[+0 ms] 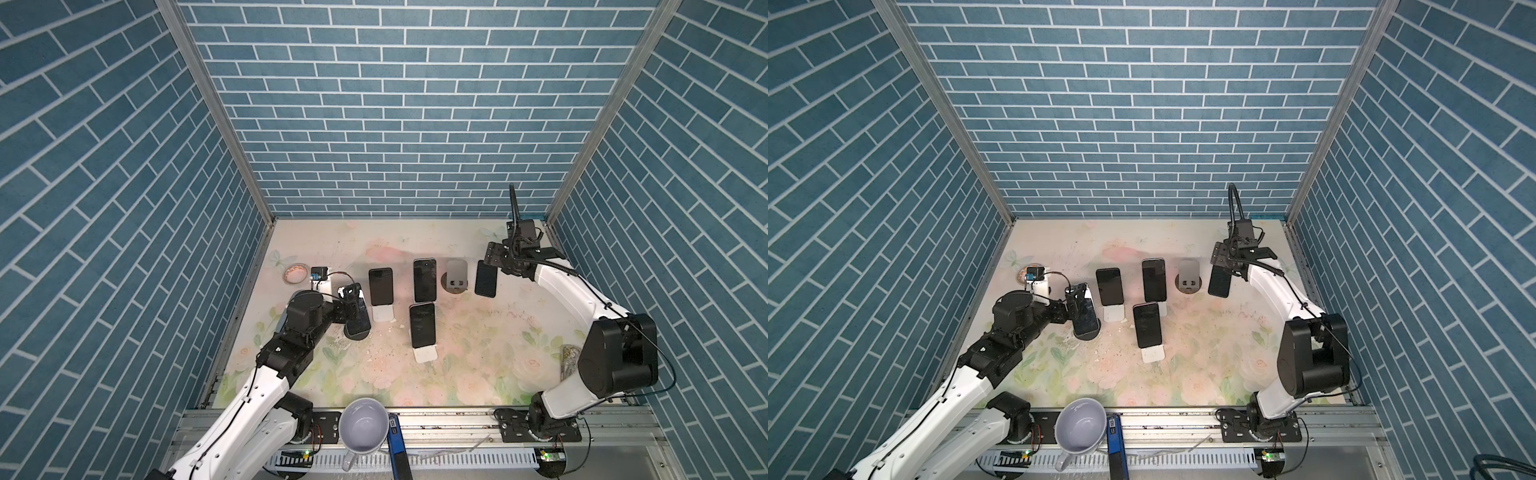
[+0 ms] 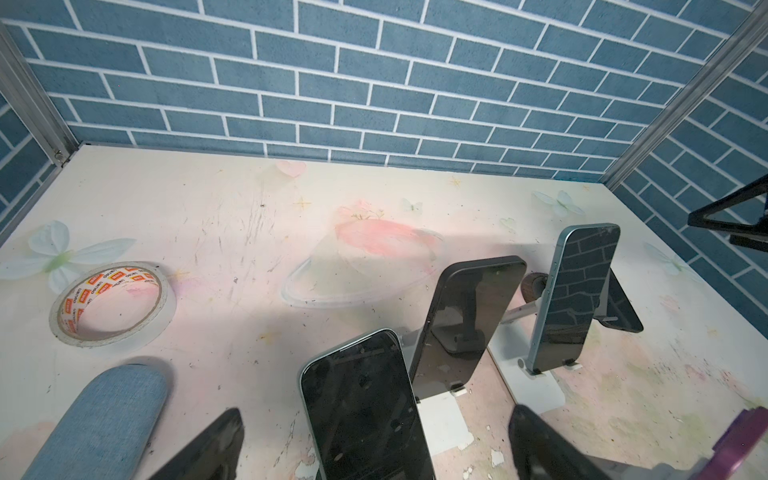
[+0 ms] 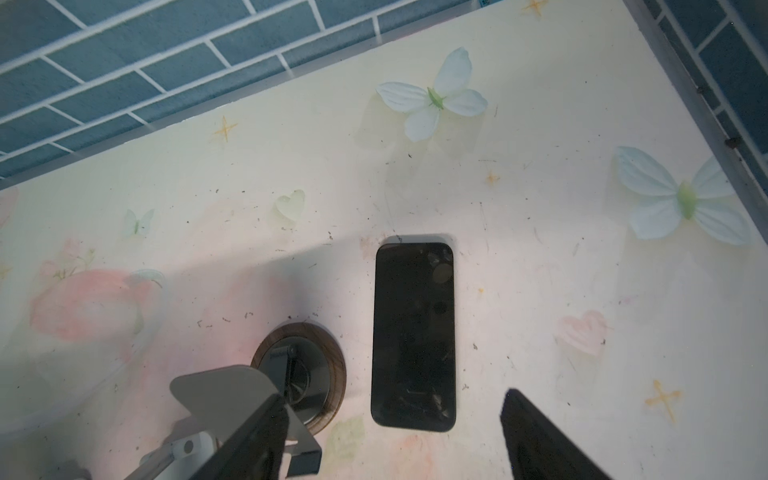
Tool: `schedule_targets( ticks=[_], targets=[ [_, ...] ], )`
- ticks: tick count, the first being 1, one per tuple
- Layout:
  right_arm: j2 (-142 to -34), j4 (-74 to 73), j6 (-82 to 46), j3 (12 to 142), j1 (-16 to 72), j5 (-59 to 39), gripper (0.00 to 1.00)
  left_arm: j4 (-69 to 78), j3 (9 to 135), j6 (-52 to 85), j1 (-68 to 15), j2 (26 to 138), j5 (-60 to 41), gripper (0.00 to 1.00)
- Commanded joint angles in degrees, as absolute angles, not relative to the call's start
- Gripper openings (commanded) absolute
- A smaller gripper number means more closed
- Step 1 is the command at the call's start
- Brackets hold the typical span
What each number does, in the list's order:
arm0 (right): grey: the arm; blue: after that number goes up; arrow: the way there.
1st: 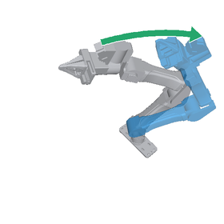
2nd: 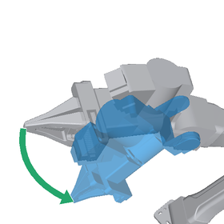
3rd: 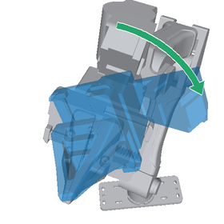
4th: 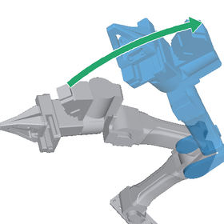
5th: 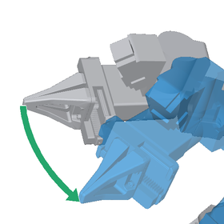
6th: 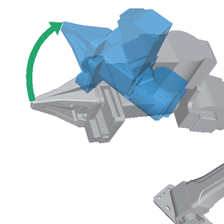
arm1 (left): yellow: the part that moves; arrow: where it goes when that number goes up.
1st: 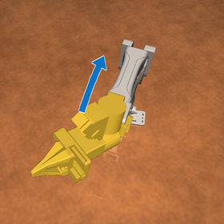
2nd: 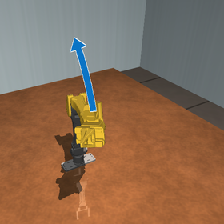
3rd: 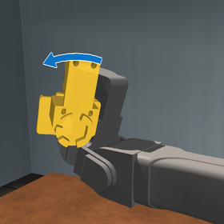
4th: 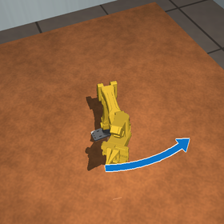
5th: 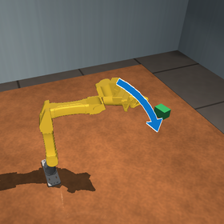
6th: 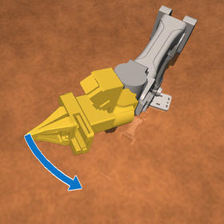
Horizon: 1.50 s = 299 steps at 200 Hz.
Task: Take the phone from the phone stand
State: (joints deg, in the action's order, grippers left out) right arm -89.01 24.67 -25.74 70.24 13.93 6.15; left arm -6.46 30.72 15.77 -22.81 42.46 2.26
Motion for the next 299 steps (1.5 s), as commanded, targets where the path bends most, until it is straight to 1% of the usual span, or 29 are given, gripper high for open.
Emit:
schedule_targets(
  ticks=[1, 31, 63, 66, 70, 83, 113, 123, 201, 254, 299],
  targets=[
    [-86.1, 27.3, -27.8, 67.0, 16.3, 5.7, 0.82, -8.8, 32.3, 15.8, -23.1, 42.8, 1.9, 1.0],
    [-84.5, 27.6, -29.0, 65.3, 20.8, 6.2, 0.82, -10.8, 32.8, 17.0, -23.1, 42.9, -0.2, 1.0],
    [-84.7, 27.4, -30.3, 65.3, 24.4, 6.5, 0.85, -13.6, 33.5, 17.6, -23.1, 42.9, -3.2, 1.0],
    [-84.8, 27.4, -30.3, 65.4, 24.5, 6.5, 0.86, -13.9, 33.6, 17.6, -23.1, 42.8, -3.3, 1.0],
    [-85.0, 27.4, -30.3, 65.5, 24.8, 6.5, 0.89, -14.2, 33.6, 17.6, -23.1, 42.8, -3.5, 1.0],
    [-86.0, 27.4, -30.2, 65.9, 25.4, 6.8, 0.94, -14.8, 33.6, 17.5, -23.1, 42.7, -3.5, 1.0],
    [-88.7, 27.0, -29.0, 66.9, 26.1, 6.7, 0.96, -15.1, 33.6, 17.6, -23.1, 42.7, -3.3, 1.0],
    [-89.7, 26.8, -28.4, 67.2, 26.4, 6.2, 0.99, -15.1, 33.7, 17.7, -23.1, 42.8, -3.3, 1.0],
    [-98.9, 23.4, -26.6, 72.5, 27.9, 5.0, 0.99, -10.8, 32.6, 17.4, -23.0, 44.6, -2.4, 1.0],
    [-103.5, 22.0, -26.9, 76.0, 28.4, 4.6, 0.99, -10.6, 33.2, 17.3, -23.1, 44.8, -2.1, 1.0],
    [-107.5, 23.7, -27.6, 79.6, 28.7, 7.6, 0.98, -10.5, 32.9, 17.4, -23.1, 44.9, -1.6, 1.0]
  ],
)
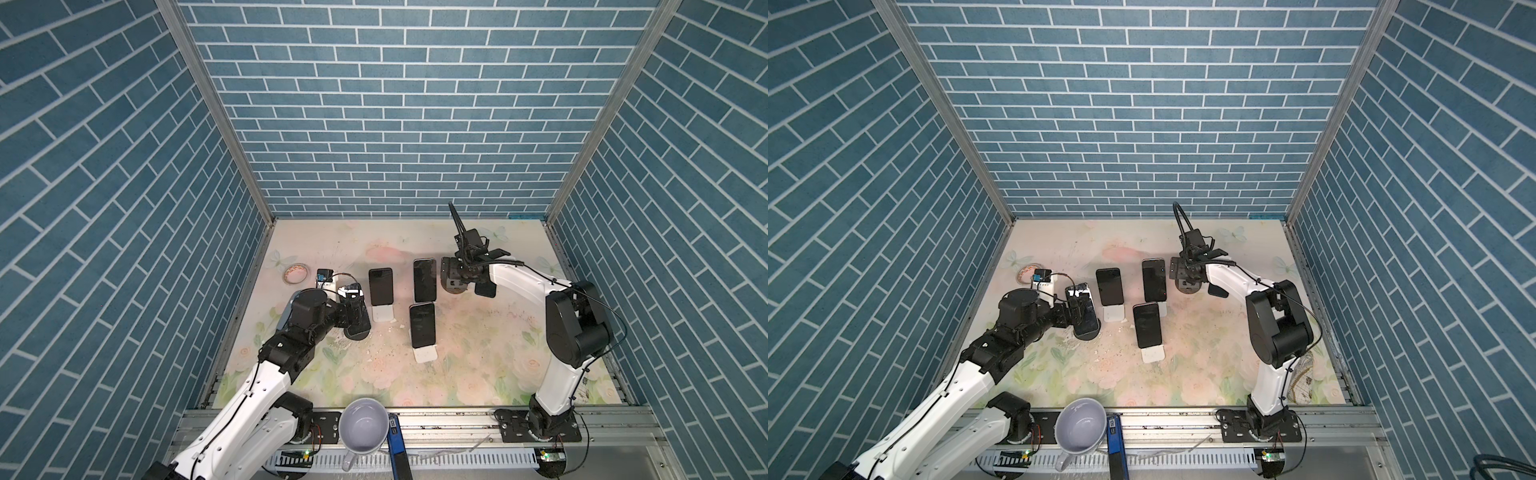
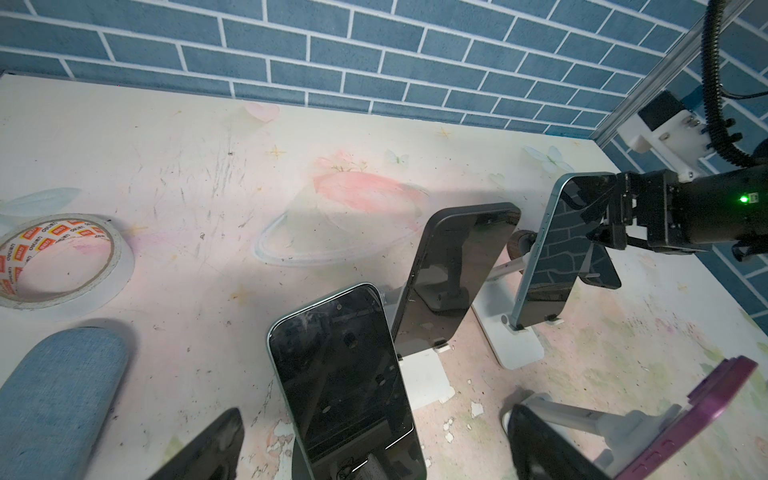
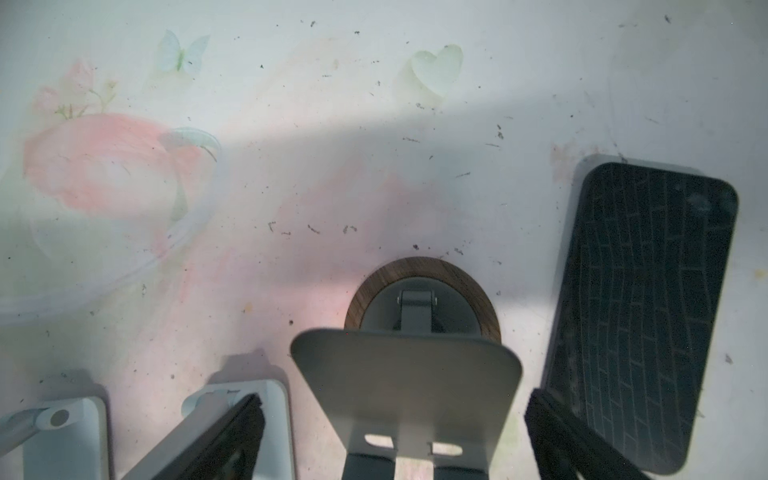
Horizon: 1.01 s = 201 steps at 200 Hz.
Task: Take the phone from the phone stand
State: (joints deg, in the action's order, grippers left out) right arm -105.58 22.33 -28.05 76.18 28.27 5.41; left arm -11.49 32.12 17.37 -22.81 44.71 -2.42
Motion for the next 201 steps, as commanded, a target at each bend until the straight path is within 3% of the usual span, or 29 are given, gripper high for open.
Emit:
schedule_targets(
  ticks=[1, 46, 102, 201],
  targets=[
    [-107.6, 23.7, -27.7, 79.7, 28.7, 7.6, 0.98, -10.5, 32.9, 17.4, -23.1, 44.9, -1.6, 1.0],
    [-109.6, 23.4, -28.2, 80.7, 28.8, 8.6, 0.88, -11.3, 33.1, 17.3, -23.1, 45.0, -1.2, 1.0],
    [-109.7, 24.3, -27.3, 81.3, 28.9, 9.1, 0.59, -11.4, 33.1, 17.3, -23.0, 44.7, -0.6, 1.0],
    [-99.8, 24.0, -23.8, 82.9, 23.9, 7.9, 0.57, -12.7, 33.9, 17.1, -23.1, 44.6, -1.2, 1.0]
  ],
)
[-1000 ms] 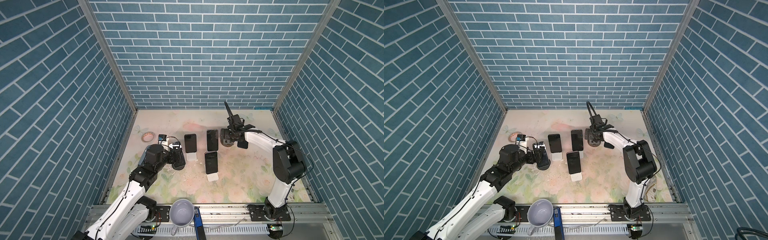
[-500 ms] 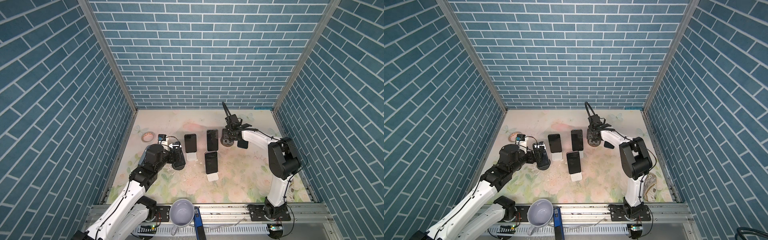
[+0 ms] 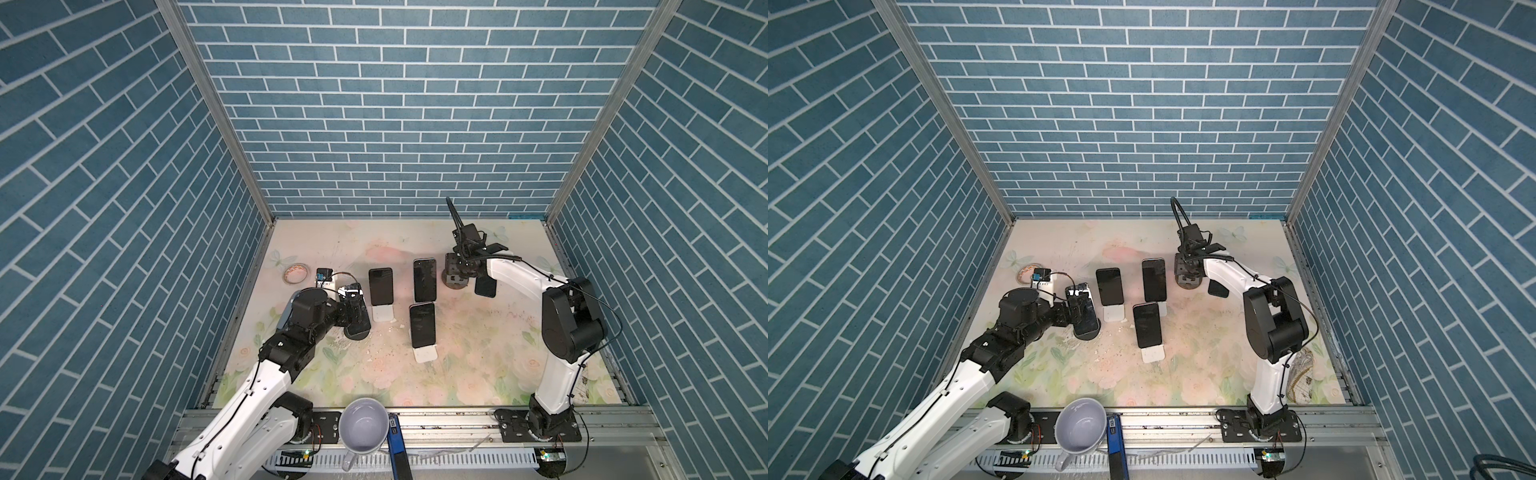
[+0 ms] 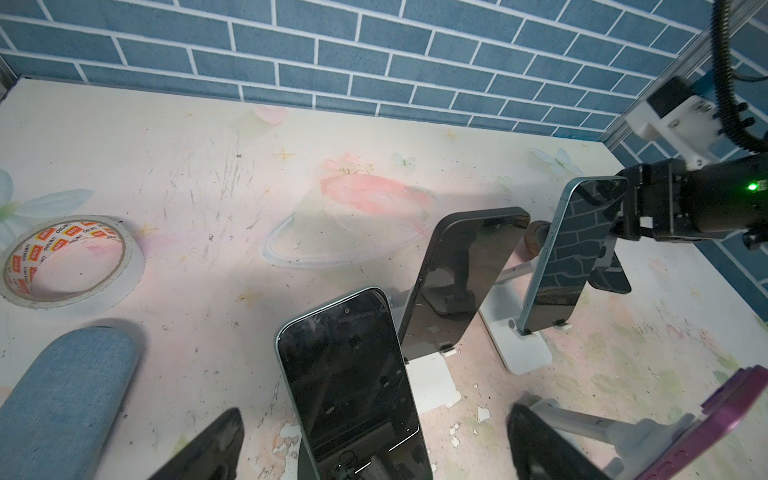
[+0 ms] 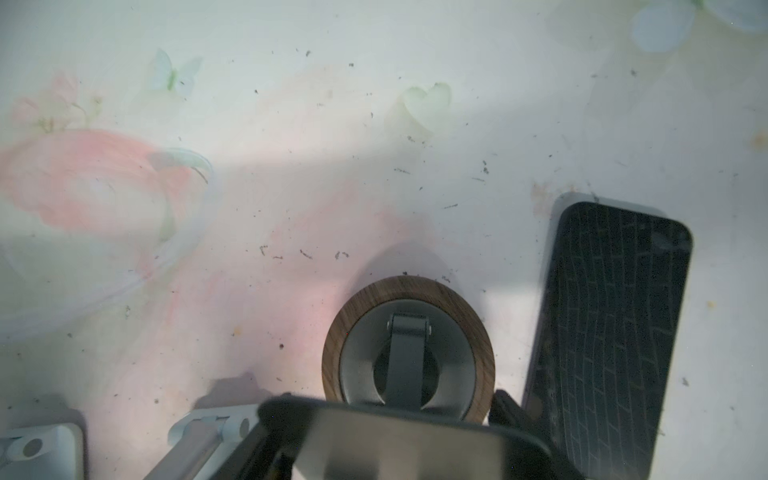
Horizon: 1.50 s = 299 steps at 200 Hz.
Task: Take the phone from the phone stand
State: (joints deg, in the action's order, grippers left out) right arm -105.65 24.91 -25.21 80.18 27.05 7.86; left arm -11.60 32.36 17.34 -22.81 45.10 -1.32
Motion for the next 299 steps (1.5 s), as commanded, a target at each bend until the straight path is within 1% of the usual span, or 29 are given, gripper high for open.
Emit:
schedule_targets(
  ticks=[1, 27, 64, 91, 117, 209, 299],
  targets=[
    [-99.7, 24.0, -23.8, 82.8, 23.7, 7.9, 0.57, -12.7, 33.9, 17.1, -23.1, 44.6, -1.2, 1.0],
    [-96.5, 23.9, -24.1, 80.3, 18.8, 7.3, 0.57, -12.8, 34.0, 17.1, -23.1, 44.4, -1.1, 1.0],
    [-92.4, 23.9, -23.4, 75.8, 11.5, 9.1, 0.57, -12.0, 34.1, 17.1, -23.1, 44.6, -1.0, 1.0],
    [-91.7, 23.7, -23.0, 73.0, 6.7, 9.8, 0.57, -11.7, 34.3, 17.3, -23.1, 45.0, -1.5, 1.0],
    [-92.5, 22.6, -23.6, 70.9, 3.8, 9.2, 0.58, -11.3, 34.0, 17.3, -23.1, 44.8, -1.9, 1.0],
    [-98.2, 20.1, -25.8, 68.2, 2.0, 10.0, 0.6, -11.1, 35.1, 16.9, -23.1, 45.7, -2.2, 1.0],
    [-101.5, 20.9, -25.8, 66.8, 2.0, 11.1, 0.7, -9.3, 33.8, 17.4, -23.1, 44.5, -2.6, 1.0]
  ],
)
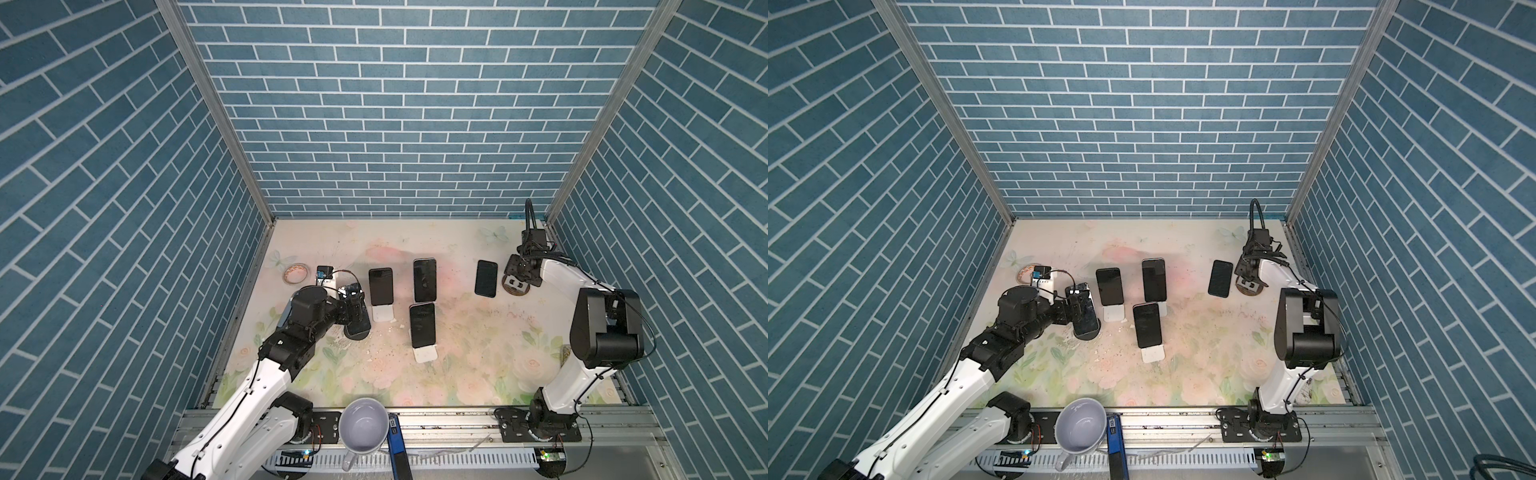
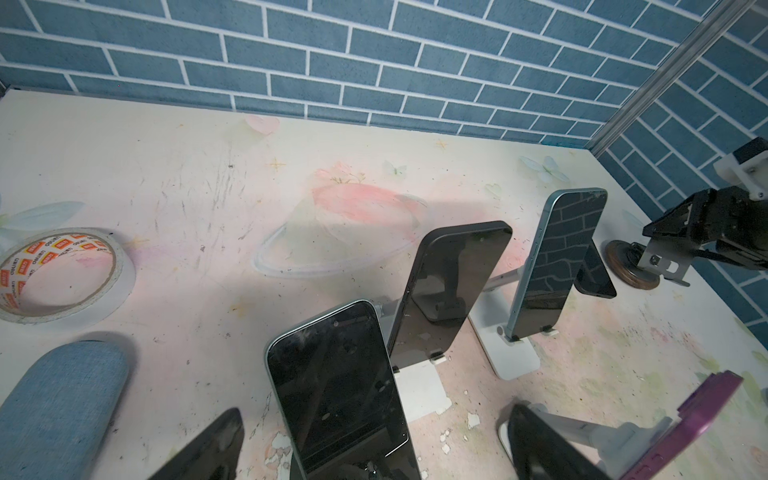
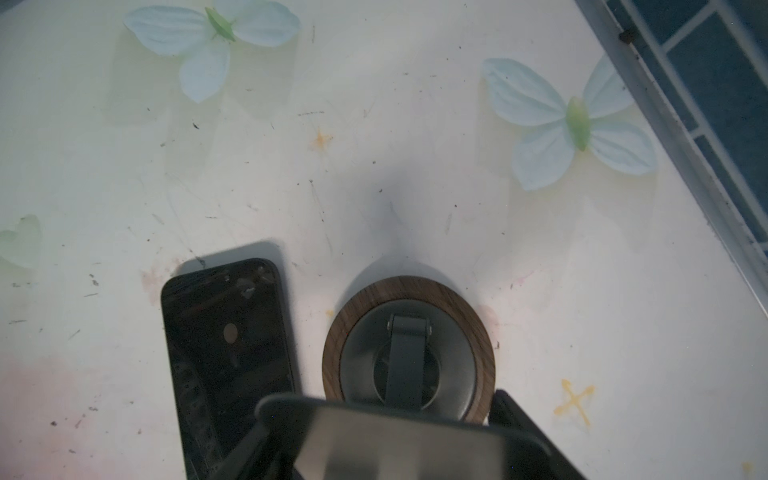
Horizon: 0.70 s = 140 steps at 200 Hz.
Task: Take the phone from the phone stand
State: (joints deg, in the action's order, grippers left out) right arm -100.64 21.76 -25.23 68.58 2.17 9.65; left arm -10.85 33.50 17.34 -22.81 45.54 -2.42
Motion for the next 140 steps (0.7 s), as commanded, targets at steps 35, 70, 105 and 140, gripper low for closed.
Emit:
schedule_targets(
  ticks=[35, 70, 105, 140],
  targets=[
    [-101.3, 21.1, -26.0, 66.3, 2.0, 10.9, 0.79, -9.0, 33.4, 17.5, -23.1, 44.1, -2.5, 1.0],
    [-99.7, 21.3, -26.0, 66.1, 2.0, 10.9, 0.9, -9.3, 33.5, 17.4, -23.0, 44.0, -2.5, 1.0],
    [-95.7, 22.3, -26.2, 66.0, 2.5, 11.7, 0.91, -9.2, 33.3, 17.4, -23.1, 43.9, -2.3, 1.0],
    [-90.9, 23.6, -25.8, 64.9, 4.2, 12.6, 0.91, -8.9, 33.1, 17.5, -23.0, 44.2, -2.2, 1.0]
  ],
)
